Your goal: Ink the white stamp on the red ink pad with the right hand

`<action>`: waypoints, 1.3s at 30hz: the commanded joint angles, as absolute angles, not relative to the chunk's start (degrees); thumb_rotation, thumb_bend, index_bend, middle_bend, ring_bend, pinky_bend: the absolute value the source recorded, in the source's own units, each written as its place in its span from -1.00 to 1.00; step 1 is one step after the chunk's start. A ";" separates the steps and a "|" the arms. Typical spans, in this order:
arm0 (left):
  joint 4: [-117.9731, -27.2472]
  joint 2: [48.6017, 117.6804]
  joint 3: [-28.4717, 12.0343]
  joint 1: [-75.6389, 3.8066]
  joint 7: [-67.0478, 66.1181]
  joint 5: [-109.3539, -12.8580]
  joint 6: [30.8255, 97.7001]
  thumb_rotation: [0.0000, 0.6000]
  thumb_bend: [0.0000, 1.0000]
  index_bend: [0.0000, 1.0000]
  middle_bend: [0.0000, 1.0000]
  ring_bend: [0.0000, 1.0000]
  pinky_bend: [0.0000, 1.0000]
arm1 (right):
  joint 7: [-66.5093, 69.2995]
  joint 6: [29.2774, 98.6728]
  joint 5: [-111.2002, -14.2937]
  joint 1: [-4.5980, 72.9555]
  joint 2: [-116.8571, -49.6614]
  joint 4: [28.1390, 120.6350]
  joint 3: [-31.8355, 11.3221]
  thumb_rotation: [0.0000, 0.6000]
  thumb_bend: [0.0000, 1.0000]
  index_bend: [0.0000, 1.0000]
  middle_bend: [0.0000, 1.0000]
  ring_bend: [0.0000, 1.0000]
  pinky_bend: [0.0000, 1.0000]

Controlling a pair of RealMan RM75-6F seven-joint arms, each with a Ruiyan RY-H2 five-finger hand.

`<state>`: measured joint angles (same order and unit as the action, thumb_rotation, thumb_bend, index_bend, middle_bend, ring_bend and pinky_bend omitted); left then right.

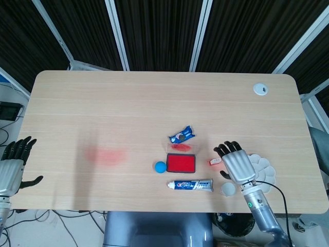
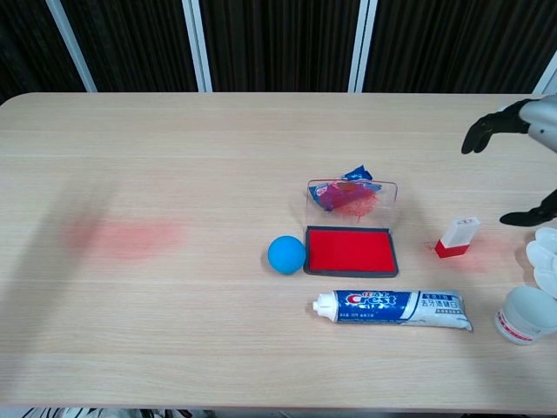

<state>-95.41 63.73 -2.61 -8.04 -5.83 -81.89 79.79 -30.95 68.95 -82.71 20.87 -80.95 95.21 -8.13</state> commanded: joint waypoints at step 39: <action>-96.57 62.82 -2.98 -8.82 -4.83 -79.09 77.35 1.00 -0.95 -1.00 -1.00 -1.00 -1.00 | -30.13 60.95 -70.17 27.24 -94.93 75.35 -7.83 1.00 -0.32 -0.10 -0.21 -0.46 -0.44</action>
